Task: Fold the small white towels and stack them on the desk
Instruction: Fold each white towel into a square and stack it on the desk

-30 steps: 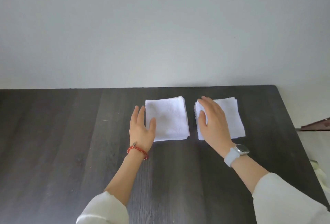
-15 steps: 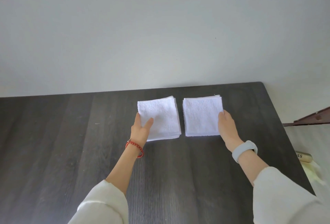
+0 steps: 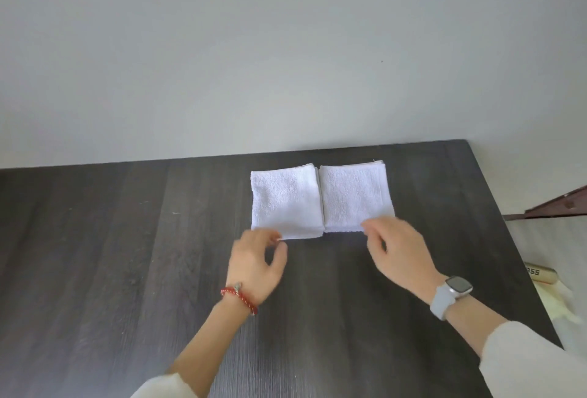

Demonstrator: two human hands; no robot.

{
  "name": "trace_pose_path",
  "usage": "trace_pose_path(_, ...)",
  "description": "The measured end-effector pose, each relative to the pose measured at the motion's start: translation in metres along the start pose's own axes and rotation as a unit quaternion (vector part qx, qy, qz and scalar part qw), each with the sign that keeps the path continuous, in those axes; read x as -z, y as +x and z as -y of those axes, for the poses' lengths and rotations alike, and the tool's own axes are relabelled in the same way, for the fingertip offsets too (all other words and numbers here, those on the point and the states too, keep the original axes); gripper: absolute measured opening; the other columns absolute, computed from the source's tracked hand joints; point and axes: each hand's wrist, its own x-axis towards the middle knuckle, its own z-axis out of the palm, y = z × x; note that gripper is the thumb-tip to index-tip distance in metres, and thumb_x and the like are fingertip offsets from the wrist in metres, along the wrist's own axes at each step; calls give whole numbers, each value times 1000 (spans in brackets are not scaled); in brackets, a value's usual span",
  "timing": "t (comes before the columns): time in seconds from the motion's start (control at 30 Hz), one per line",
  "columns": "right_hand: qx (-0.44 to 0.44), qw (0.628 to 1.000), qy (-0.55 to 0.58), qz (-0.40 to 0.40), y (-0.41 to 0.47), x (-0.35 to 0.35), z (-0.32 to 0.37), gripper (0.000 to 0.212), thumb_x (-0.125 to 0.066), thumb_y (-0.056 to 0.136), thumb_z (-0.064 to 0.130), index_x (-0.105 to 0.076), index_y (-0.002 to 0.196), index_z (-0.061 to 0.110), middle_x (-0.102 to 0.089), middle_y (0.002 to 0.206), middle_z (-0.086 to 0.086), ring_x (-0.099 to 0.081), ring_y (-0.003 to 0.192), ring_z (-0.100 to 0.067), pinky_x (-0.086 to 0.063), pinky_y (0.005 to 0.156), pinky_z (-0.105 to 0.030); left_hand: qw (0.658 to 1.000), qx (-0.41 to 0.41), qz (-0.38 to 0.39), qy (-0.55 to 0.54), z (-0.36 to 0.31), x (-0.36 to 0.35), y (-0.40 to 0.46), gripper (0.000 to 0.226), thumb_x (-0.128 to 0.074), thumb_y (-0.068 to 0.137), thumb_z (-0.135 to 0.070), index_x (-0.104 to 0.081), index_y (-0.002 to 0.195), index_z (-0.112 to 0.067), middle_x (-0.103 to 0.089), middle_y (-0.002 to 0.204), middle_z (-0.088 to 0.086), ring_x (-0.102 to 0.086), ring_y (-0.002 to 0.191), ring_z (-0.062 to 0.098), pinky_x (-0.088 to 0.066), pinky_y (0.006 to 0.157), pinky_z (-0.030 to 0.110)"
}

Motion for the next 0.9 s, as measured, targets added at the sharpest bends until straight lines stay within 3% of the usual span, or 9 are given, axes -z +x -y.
trace_pose_path(0.07,8,987,-32,154,-10,-9,5,34,-35,91,30,-61,112,23,-64,107,8,-58,98,-18,-42,87,-30,987,-4,150,59,4,-13,-10,60,-25,71,-56,-64,101,-22,-60,96,-13,-54,97,10,-40,93,33)
trace_pose_path(0.13,10,971,-73,229,-8,-22,1,35,-35,95,29,-51,125,25,-53,124,8,-47,114,-14,-36,94,-28,971,-24,201,129,15,-26,-11,74,-14,68,-59,-59,115,-26,-56,116,-12,-46,113,9,-29,99,26)
trace_pose_path(0.23,-4,970,-100,221,4,-32,0,37,-34,95,30,-44,131,24,-45,131,6,-38,122,-15,-33,98,-29,968,-27,182,169,21,-34,-1,77,-12,68,-58,-54,125,-28,-49,127,-12,-39,121,11,-20,99,26)
trace_pose_path(0.5,-7,975,-94,199,42,-38,-8,36,-37,94,28,-47,128,21,-47,130,5,-41,120,-15,-36,97,-28,965,-33,183,186,19,-36,44,82,-8,65,-61,-47,131,-31,-45,132,-14,-36,122,10,-19,104,28)
trace_pose_path(0.77,-17,977,-88,192,84,-37,-16,33,-38,94,25,-50,125,20,-49,129,2,-42,119,-18,-34,98,-33,964,-20,182,195,12,-44,88,46,-41,91,-42,-42,135,-29,-43,133,-9,-33,124,14,-20,104,31)
trace_pose_path(0.9,-17,981,-97,169,83,-38,-15,32,-38,94,25,-53,122,20,-52,125,3,-45,116,-17,-37,96,-32,969,-23,164,184,10,-46,86,45,-45,91,-37,-42,135,-27,-44,133,-9,-33,124,14,-20,104,31)
